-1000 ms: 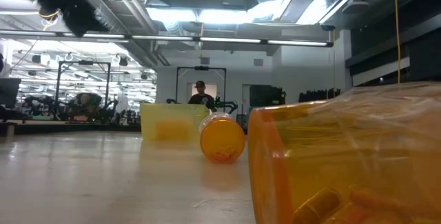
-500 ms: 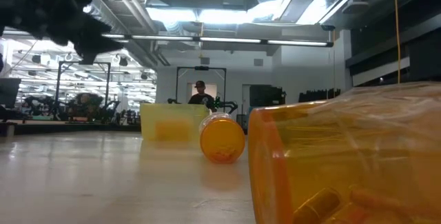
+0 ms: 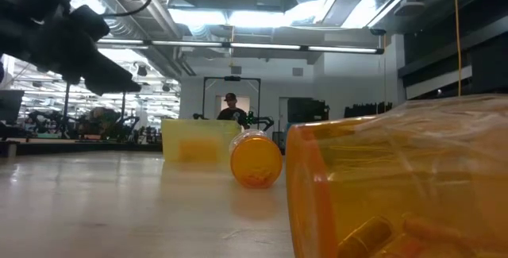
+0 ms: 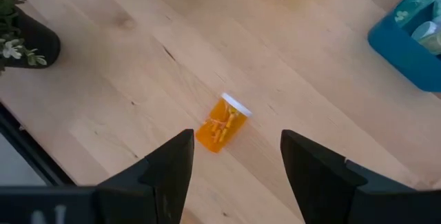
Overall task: Pick and place medicine bottles into bin by pill shape (circle, oval)
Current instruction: Put the orange pill bottle into the yellow bin
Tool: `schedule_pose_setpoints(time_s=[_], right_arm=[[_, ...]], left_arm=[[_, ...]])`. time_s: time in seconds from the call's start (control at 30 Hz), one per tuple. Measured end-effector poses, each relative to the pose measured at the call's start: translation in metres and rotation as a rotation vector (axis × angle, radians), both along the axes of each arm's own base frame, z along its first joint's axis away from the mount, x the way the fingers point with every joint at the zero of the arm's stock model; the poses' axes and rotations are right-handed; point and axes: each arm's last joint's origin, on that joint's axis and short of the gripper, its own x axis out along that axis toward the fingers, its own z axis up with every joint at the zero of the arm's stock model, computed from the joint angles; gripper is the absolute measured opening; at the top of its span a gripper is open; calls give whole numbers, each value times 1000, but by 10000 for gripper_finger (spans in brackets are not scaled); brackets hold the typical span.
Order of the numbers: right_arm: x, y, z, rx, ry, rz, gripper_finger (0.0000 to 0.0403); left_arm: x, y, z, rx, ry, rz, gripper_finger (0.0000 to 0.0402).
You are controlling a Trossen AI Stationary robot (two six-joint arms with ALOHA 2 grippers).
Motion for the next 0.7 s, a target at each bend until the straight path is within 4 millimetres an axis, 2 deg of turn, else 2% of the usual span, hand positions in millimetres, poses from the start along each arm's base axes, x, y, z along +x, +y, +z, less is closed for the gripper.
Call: schedule_pose_setpoints(time_s=[0.2, 0.6, 0.7], right_arm=[[0, 0, 0, -5, -2, -2, 220], [1, -1, 0, -51, -32, -16, 220], [5, 3, -7, -52, -50, -15, 220]], left_arm=[[-1, 5, -3, 22, 11, 131, 255], [-1, 5, -3, 11, 9, 133, 255], [-1, 5, -3, 10, 9, 133, 255]])
